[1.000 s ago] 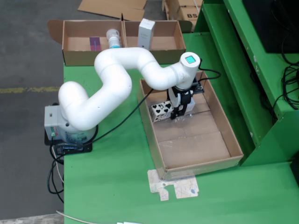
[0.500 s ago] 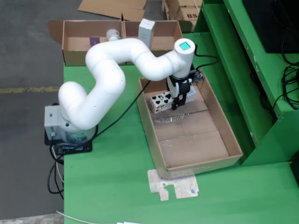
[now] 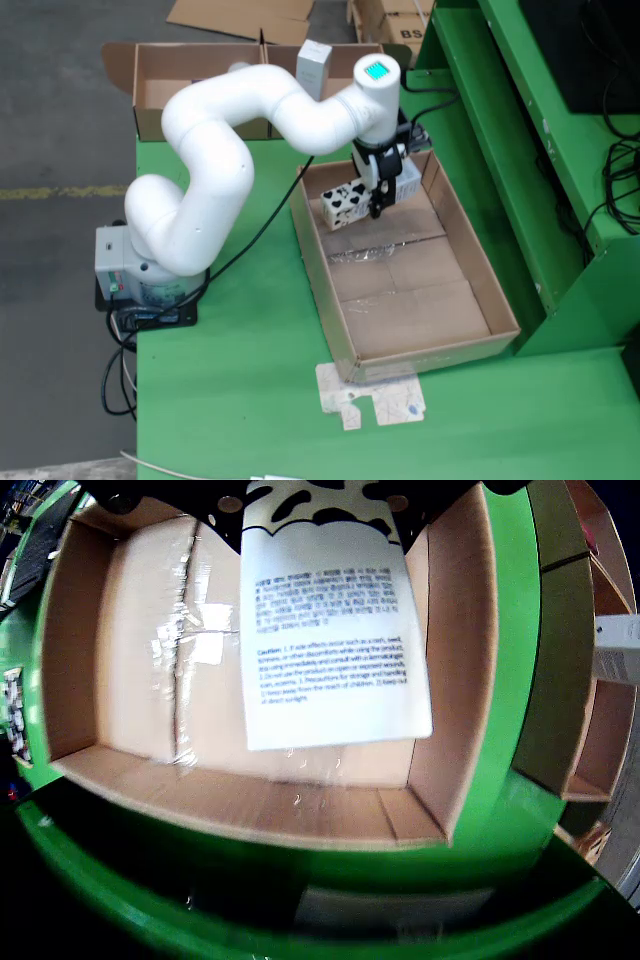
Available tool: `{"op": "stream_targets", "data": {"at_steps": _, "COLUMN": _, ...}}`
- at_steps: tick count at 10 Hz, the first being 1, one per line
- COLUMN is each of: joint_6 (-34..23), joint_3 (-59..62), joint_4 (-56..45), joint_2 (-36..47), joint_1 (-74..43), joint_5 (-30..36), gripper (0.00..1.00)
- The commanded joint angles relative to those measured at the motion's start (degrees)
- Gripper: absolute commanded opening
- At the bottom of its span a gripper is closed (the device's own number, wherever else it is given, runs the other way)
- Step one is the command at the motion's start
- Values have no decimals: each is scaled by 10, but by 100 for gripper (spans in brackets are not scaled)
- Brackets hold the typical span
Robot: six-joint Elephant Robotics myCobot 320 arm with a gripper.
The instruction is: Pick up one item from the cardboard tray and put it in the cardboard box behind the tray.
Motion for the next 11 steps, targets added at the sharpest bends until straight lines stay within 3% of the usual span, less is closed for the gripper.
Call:
{"op": "stream_targets", "data": {"at_steps": 1, "joint_6": 8, "joint_3": 146, "joint_4": -104, "joint_2": 16, "joint_1": 28, "joint_5": -15, "gripper": 0}}
{"op": "stream_targets", "data": {"at_steps": 3, "joint_6": 8, "joint_3": 146, "joint_4": -104, "joint_2": 16, "joint_1": 28, "joint_5": -15, "gripper": 0}}
{"op": "stream_targets", "data": {"at_steps": 4, "joint_6": 13, "joint_3": 242, "joint_4": -182, "joint_2": 17, "joint_1": 36, "joint_5": -31, "gripper": 0}}
{"op": "stream_targets", "data": {"at_steps": 5, "joint_6": 13, "joint_3": 242, "joint_4": -182, "joint_2": 17, "joint_1": 36, "joint_5": -31, "gripper": 0}}
{"op": "stream_targets", "data": {"at_steps": 6, "joint_6": 13, "joint_3": 340, "joint_4": -250, "joint_2": -1, "joint_1": 36, "joint_5": -41, "gripper": 0}}
{"op": "stream_targets", "data": {"at_steps": 8, "joint_6": 14, "joint_3": 387, "joint_4": -282, "joint_2": -11, "joint_1": 39, "joint_5": -45, "gripper": 0}}
{"op": "stream_targets", "data": {"at_steps": 9, "joint_6": 8, "joint_3": 538, "joint_4": -367, "joint_2": -70, "joint_1": 39, "joint_5": -47, "gripper": 0}}
{"op": "stream_targets", "data": {"at_steps": 10, "joint_6": 8, "joint_3": 538, "joint_4": -367, "joint_2": -70, "joint_1": 39, "joint_5": -47, "gripper": 0}}
{"op": "stream_targets", "data": {"at_steps": 11, "joint_6": -5, "joint_3": 643, "joint_4": -394, "joint_2": -99, "joint_1": 46, "joint_5": -60, "gripper": 0}}
